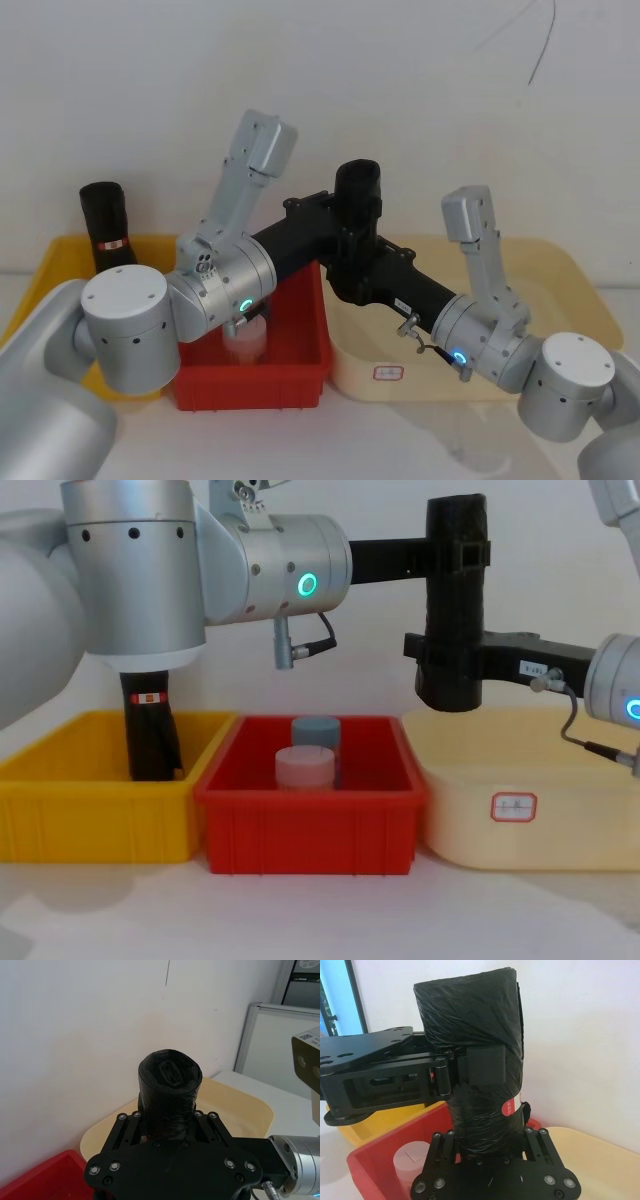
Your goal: Pick up the garbage bag with the one hand and transfer it to the other hand.
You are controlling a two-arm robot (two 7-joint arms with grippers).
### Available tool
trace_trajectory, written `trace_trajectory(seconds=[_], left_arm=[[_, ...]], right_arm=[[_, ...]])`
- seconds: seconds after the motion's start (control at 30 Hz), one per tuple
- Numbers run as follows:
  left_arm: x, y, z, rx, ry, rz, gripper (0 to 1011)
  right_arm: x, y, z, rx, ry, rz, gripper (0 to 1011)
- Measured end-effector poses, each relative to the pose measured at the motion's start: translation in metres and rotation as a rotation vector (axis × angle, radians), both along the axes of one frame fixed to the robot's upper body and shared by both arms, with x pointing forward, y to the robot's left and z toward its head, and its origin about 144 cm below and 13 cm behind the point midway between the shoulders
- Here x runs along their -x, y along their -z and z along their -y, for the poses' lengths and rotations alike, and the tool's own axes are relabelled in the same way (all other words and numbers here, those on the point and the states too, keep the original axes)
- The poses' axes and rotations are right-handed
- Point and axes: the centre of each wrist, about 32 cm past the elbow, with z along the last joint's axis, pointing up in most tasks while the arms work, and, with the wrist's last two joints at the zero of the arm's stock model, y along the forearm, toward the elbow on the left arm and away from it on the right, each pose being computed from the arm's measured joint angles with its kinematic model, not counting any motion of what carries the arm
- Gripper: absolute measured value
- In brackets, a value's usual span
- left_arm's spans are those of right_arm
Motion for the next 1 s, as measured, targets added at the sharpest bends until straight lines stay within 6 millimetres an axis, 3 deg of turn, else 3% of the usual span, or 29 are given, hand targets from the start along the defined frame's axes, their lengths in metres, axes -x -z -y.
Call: trace_trajectory(seconds=[0.2, 0.8, 1.0], left_arm=[[0.000, 0.000, 0.000, 0.001, 0.001, 0.000, 460], [0.001, 0.001, -0.005, 0.005, -0.018, 0.000, 987], [0.001, 0.002, -0.016, 0.012, -0.045, 0.004, 1002]], right_arm=[[0.000, 0.000, 0.000, 0.001, 0.000, -0.002, 568], [0.005, -0.005, 0.016, 0.036, 0.054, -0.052, 568], [0.007, -0.007, 0.023, 0.075, 0.093, -0.083, 568]])
